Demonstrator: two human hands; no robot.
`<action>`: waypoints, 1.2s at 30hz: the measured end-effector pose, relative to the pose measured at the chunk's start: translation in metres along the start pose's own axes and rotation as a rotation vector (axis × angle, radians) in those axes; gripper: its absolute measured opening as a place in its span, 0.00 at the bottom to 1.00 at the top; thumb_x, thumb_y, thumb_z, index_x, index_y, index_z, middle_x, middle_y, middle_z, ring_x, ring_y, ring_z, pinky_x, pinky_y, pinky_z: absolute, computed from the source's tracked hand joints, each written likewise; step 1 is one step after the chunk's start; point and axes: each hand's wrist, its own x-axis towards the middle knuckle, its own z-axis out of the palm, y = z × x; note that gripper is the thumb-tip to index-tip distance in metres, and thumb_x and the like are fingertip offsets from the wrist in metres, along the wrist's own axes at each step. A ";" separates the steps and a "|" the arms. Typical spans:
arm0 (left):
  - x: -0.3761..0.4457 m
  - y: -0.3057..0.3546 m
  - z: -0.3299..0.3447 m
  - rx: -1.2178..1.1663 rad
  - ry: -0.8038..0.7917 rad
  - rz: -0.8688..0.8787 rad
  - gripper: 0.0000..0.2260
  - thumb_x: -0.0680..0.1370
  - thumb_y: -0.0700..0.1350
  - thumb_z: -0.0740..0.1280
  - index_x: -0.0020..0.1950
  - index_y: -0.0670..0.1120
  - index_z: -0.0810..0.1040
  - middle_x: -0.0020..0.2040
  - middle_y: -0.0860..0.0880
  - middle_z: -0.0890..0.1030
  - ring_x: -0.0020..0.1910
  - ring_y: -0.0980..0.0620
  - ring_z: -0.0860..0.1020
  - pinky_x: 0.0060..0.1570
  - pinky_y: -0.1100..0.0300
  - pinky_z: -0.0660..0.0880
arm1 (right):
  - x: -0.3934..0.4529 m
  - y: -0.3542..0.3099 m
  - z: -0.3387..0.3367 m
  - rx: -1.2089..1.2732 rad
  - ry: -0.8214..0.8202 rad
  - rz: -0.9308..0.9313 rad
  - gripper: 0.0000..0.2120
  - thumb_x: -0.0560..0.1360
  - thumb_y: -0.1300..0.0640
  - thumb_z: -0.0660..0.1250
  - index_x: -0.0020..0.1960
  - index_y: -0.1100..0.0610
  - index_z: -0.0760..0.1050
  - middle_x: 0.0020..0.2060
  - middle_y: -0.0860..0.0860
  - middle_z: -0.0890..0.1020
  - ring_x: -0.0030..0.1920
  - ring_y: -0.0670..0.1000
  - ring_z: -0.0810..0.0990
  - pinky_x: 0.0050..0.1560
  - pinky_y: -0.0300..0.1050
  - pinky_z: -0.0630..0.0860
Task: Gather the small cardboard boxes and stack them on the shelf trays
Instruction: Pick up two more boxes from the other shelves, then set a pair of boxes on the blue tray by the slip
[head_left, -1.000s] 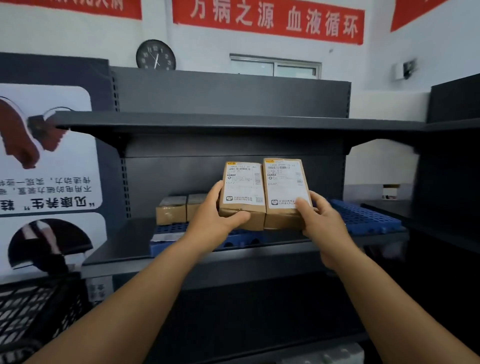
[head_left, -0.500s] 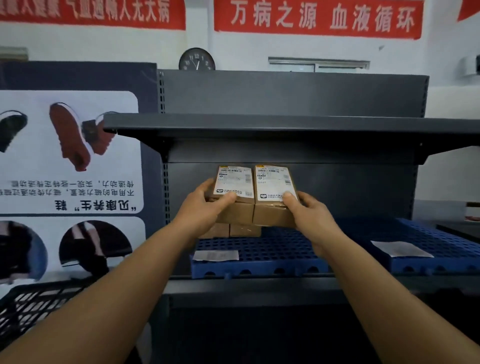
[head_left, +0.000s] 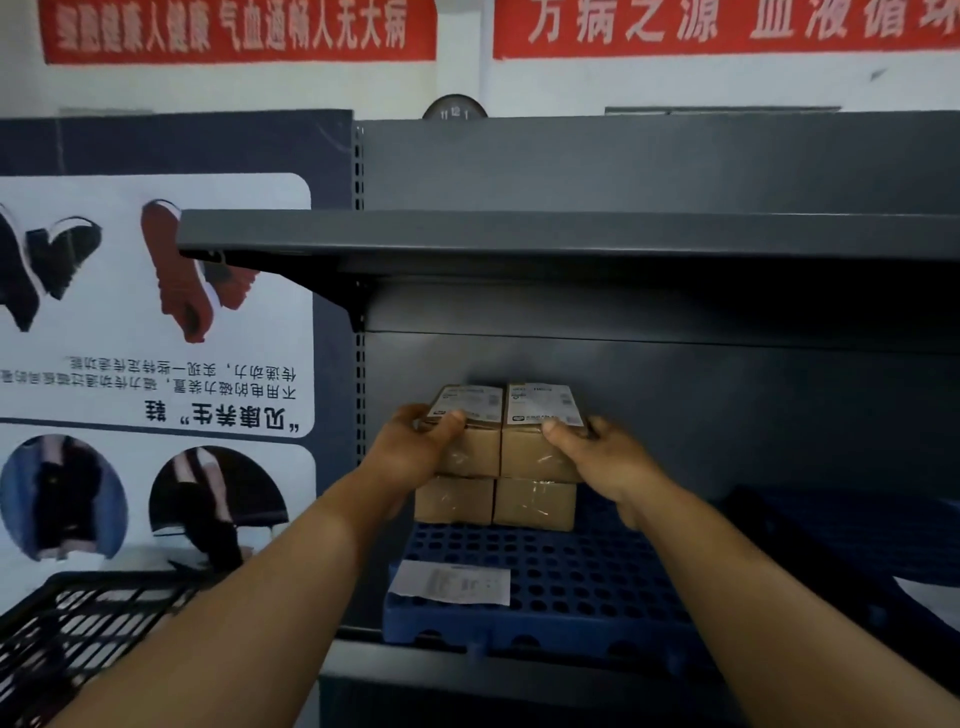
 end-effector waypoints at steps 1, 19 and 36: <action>0.004 -0.003 0.001 0.013 0.004 -0.008 0.28 0.78 0.55 0.64 0.74 0.44 0.63 0.67 0.45 0.72 0.53 0.52 0.72 0.48 0.60 0.68 | 0.003 0.002 0.001 -0.014 -0.001 0.001 0.29 0.76 0.43 0.64 0.72 0.55 0.65 0.67 0.51 0.73 0.57 0.48 0.72 0.53 0.37 0.65; 0.008 -0.006 0.011 0.237 0.016 -0.023 0.35 0.77 0.58 0.62 0.75 0.39 0.56 0.70 0.40 0.70 0.68 0.42 0.69 0.60 0.55 0.67 | 0.019 0.016 0.008 -0.133 0.059 0.023 0.34 0.75 0.38 0.60 0.72 0.60 0.63 0.70 0.55 0.69 0.68 0.55 0.68 0.60 0.41 0.66; -0.152 -0.007 0.039 0.443 -0.381 0.495 0.30 0.79 0.51 0.62 0.77 0.47 0.54 0.77 0.48 0.58 0.75 0.49 0.59 0.71 0.55 0.59 | -0.175 0.039 -0.016 -0.428 0.447 0.108 0.33 0.77 0.44 0.62 0.77 0.54 0.54 0.74 0.51 0.63 0.72 0.54 0.64 0.67 0.47 0.64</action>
